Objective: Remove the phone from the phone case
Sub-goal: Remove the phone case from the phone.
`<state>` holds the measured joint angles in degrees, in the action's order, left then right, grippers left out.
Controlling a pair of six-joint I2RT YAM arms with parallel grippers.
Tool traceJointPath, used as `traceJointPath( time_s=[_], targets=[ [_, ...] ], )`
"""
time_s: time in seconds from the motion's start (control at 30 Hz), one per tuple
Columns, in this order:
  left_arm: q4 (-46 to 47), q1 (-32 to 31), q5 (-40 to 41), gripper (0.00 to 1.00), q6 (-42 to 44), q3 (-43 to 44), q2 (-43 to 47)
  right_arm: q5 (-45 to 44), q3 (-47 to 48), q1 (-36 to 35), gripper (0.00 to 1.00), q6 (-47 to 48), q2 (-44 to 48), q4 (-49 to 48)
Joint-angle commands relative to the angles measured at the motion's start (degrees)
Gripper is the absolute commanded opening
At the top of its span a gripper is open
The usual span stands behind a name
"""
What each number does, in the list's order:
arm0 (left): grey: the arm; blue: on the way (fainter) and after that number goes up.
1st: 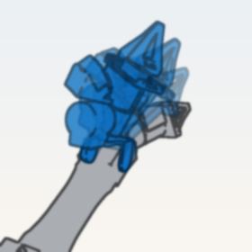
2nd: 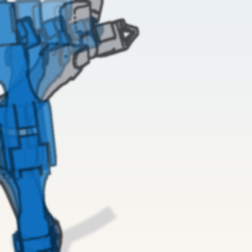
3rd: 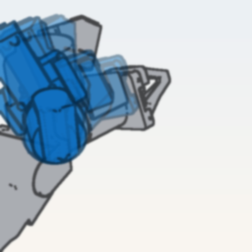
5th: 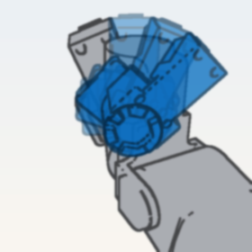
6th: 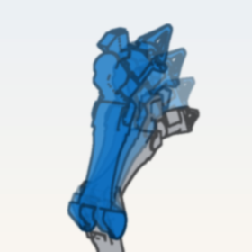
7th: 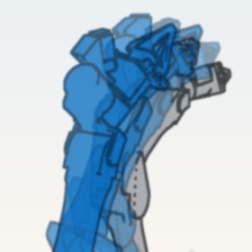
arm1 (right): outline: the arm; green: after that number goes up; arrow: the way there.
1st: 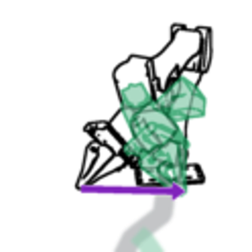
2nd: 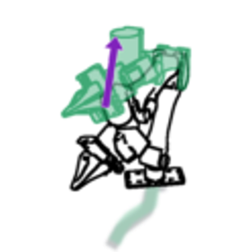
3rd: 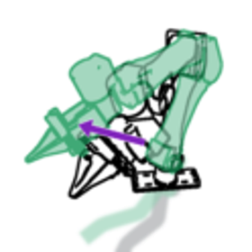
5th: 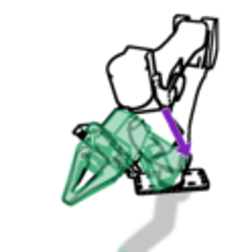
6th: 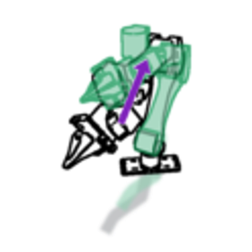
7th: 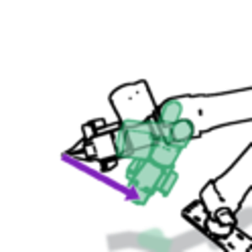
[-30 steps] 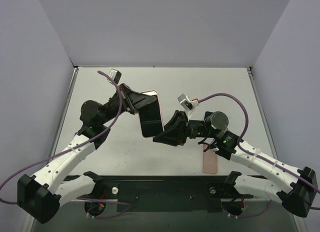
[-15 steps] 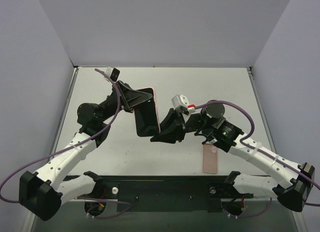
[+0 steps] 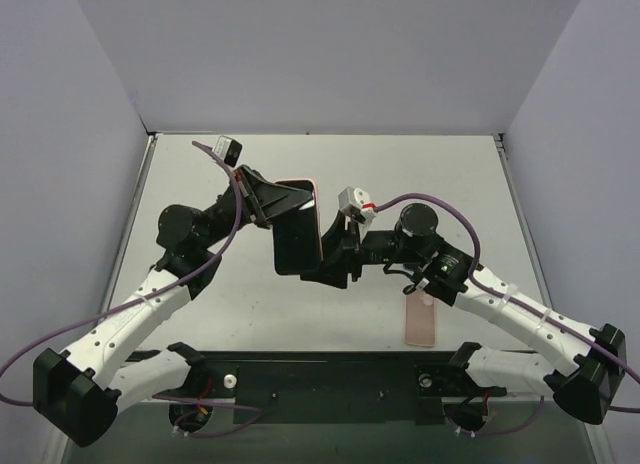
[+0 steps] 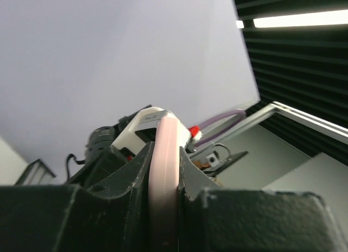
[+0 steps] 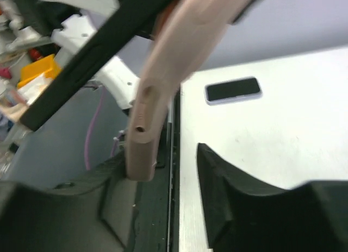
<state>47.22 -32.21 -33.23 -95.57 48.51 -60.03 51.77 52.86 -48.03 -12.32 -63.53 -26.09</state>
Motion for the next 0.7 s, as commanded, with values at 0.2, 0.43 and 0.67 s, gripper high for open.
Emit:
traceJointPath(
  time_s=[0.2, 0.43, 0.67],
  targets=[
    [-31.84, -0.4, 6.33, 0.0, 27.53, 8.27, 5.19, -31.71, -14.36, 2.85, 0.75, -13.24, 17.63, 17.11],
    [-24.64, -0.14, 9.59, 0.0, 28.86, 1.86, 3.16, -34.9, -14.45, 3.38, 0.7, -27.04, 23.71, 24.68],
    [-23.23, -0.14, 12.75, 0.0, 28.77, -2.28, 5.27, -27.17, -14.71, 3.56, 0.4, -38.98, 22.32, 13.47]
  ],
)
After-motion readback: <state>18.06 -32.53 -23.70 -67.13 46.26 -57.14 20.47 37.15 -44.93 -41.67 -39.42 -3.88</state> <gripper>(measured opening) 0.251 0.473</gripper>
